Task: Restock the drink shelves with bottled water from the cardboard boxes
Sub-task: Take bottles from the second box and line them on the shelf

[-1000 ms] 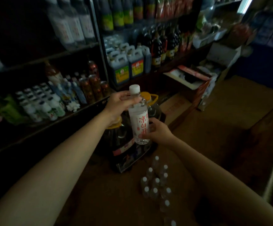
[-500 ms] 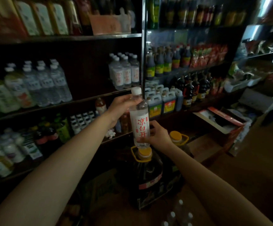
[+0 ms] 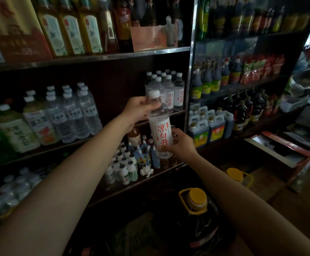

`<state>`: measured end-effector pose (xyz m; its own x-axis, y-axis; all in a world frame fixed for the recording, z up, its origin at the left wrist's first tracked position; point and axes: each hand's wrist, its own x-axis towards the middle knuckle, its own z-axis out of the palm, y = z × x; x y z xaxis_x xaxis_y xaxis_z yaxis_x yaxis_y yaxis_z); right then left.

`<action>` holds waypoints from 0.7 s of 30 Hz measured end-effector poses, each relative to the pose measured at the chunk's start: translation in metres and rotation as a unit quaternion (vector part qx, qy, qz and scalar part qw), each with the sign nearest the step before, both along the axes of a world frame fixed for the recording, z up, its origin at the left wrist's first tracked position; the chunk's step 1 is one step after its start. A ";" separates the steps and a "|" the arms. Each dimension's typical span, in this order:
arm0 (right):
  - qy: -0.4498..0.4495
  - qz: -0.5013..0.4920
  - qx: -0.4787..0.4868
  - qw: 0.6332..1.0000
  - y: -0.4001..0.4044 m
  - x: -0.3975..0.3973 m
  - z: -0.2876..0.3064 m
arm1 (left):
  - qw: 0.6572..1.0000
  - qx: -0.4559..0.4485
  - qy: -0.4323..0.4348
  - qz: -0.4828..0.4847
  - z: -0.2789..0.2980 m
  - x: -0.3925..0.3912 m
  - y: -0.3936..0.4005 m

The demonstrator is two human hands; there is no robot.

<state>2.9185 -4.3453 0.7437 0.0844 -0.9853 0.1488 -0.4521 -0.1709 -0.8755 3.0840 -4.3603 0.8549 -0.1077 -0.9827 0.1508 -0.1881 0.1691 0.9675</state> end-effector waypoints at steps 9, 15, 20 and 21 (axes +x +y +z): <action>-0.022 0.009 0.012 1.000 -0.102 0.045 -0.007 | 0.999 0.021 0.009 0.039 -0.008 0.041 -0.105; -0.041 0.012 0.016 0.999 -0.188 0.071 -0.010 | 0.998 0.038 -0.007 0.053 -0.009 0.063 -0.191; -0.028 0.000 0.007 1.000 -0.251 0.085 -0.020 | 0.996 0.044 -0.046 0.068 -0.014 0.070 -0.245; -0.028 -0.003 0.005 1.000 -0.261 0.087 -0.023 | 0.995 0.048 -0.060 0.061 -0.015 0.071 -0.255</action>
<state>3.0059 -4.6061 0.7212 0.0712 -0.9870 0.1438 -0.4029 -0.1604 -0.9011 3.1550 -4.6155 0.8398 0.0019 -0.9988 0.0497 -0.3169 0.0465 0.9473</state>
